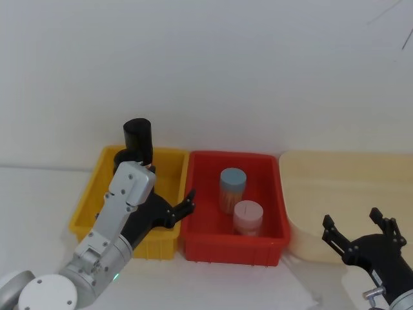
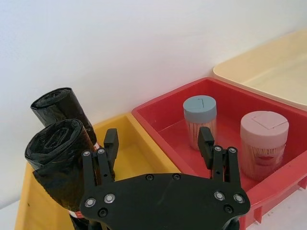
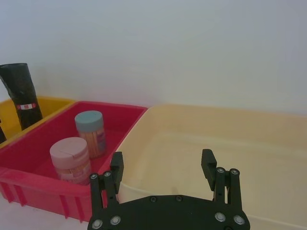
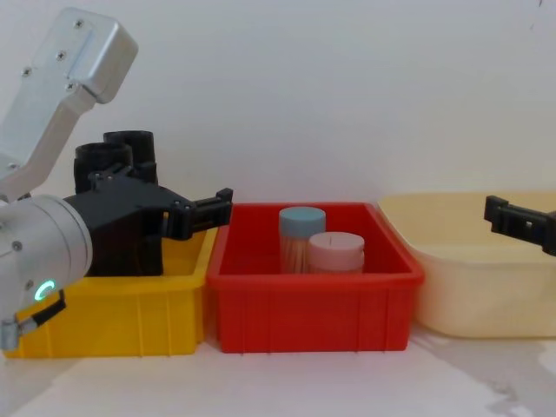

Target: Pick up the garbage bag with the one hand and transfer it to the other hand.

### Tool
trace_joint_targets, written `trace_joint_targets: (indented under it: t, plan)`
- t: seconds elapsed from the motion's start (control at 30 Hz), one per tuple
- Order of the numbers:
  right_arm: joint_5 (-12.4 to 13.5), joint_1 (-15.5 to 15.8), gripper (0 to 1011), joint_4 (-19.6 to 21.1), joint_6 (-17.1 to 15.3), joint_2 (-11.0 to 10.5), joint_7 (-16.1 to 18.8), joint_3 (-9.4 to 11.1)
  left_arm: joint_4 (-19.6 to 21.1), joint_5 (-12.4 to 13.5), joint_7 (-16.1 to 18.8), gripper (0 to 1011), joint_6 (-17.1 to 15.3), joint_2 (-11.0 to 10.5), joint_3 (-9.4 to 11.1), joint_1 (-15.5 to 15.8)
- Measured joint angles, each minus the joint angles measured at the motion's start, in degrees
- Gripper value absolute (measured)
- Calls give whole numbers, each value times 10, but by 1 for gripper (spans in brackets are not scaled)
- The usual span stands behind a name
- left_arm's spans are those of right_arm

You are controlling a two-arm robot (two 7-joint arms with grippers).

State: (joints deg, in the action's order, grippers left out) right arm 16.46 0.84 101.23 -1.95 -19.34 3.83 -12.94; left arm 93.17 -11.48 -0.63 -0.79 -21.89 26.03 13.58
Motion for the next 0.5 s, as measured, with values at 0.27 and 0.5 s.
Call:
trace_joint_targets:
  t: [0.27,0.5]
  plan:
    - [0,0,999,0,0,0,0,0,0,0,0,1001,0,0,0,0]
    - [0,0,999,0,0,0,0,0,0,0,0,1001,0,0,0,0]
